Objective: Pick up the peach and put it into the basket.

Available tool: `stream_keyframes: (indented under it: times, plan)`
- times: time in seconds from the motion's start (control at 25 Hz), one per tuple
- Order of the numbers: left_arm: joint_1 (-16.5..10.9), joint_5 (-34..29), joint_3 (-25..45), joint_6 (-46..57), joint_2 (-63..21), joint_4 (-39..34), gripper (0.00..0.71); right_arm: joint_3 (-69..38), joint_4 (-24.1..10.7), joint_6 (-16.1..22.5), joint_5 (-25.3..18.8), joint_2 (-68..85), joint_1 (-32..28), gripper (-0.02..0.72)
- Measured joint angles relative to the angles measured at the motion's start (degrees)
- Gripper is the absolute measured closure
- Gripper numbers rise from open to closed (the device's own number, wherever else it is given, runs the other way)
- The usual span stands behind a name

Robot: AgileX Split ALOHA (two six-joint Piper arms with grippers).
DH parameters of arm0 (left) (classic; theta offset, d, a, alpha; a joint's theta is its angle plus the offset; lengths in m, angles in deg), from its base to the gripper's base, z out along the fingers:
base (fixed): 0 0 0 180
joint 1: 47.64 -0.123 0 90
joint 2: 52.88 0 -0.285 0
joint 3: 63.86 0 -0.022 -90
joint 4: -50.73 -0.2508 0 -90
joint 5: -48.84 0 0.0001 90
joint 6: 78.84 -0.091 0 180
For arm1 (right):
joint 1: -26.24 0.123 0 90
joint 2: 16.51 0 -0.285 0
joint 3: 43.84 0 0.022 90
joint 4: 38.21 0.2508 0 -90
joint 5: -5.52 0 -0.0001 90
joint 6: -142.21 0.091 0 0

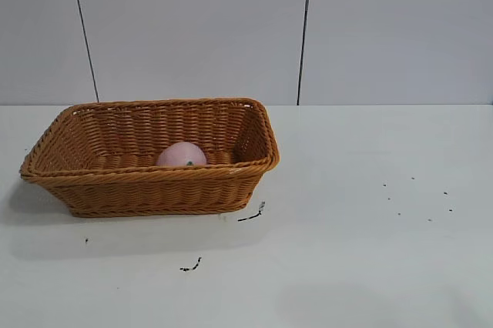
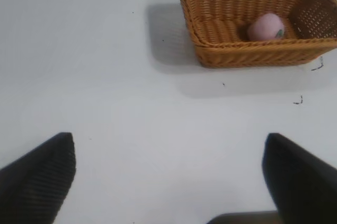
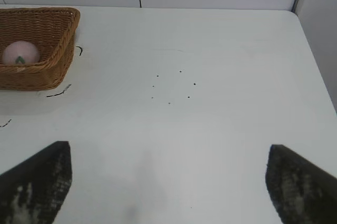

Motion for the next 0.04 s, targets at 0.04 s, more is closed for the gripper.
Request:
stream_keyframes:
  times: [0.04]
  plan:
    - [0.0, 0.0, 0.0, 0.0, 0.0, 0.0, 0.017, 0.0, 0.0, 0.0, 0.0, 0.0, 0.0, 0.008]
